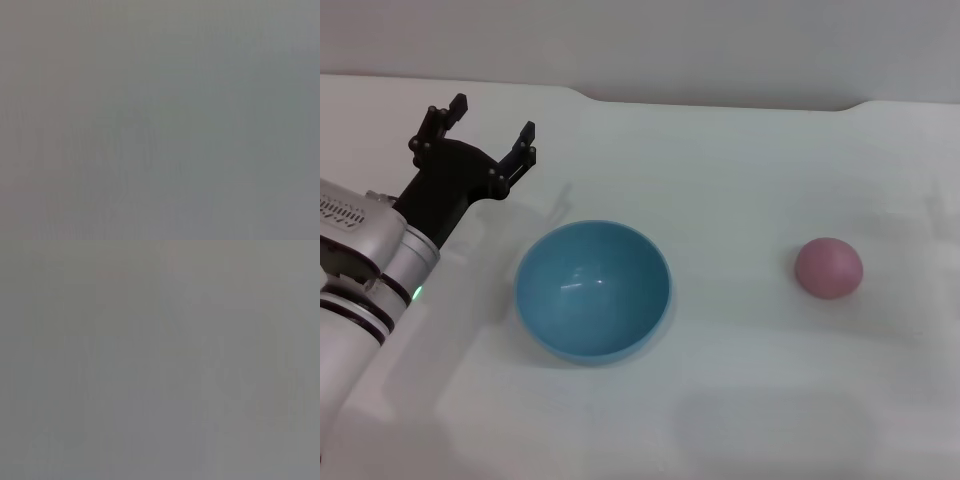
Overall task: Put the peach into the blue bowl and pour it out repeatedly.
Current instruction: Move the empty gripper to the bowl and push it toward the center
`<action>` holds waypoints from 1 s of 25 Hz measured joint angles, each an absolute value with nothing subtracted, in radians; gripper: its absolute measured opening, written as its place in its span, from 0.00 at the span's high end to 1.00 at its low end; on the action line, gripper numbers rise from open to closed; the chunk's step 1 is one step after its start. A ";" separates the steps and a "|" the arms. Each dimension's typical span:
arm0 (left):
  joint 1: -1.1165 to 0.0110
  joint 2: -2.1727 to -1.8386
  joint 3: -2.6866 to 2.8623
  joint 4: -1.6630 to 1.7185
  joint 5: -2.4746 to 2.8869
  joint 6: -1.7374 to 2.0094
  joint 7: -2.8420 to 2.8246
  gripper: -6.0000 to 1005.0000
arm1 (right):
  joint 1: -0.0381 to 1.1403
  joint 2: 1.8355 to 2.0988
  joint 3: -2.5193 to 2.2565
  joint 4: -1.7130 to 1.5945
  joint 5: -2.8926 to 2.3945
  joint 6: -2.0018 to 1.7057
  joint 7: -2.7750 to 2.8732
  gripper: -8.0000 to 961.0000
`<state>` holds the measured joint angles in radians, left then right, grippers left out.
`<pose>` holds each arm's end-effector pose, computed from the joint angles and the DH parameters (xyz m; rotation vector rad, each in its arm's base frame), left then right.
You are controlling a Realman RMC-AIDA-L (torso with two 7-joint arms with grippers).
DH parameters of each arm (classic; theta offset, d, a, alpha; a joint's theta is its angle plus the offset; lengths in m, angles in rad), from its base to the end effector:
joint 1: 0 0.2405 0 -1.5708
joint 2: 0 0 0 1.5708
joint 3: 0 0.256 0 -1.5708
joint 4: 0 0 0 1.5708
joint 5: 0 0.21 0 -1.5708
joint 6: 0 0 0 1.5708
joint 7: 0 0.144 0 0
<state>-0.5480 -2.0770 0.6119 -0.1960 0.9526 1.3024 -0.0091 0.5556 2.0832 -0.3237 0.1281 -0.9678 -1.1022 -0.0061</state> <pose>-0.3106 0.3187 -0.0442 -1.7969 -0.3719 -0.6243 0.3399 0.3430 -0.0220 -1.5860 0.5609 0.4907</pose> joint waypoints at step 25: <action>-0.719 -2.057 0.579 0.090 1.193 0.890 -0.715 0.16 | 0.607 2.082 -0.324 0.119 -0.963 -1.054 -0.005 0.32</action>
<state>-0.7193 -2.0565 0.5785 0.0895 1.1927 0.8905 -0.7149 0.6071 2.0822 -0.3236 0.1194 -0.9630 -1.0536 -0.0046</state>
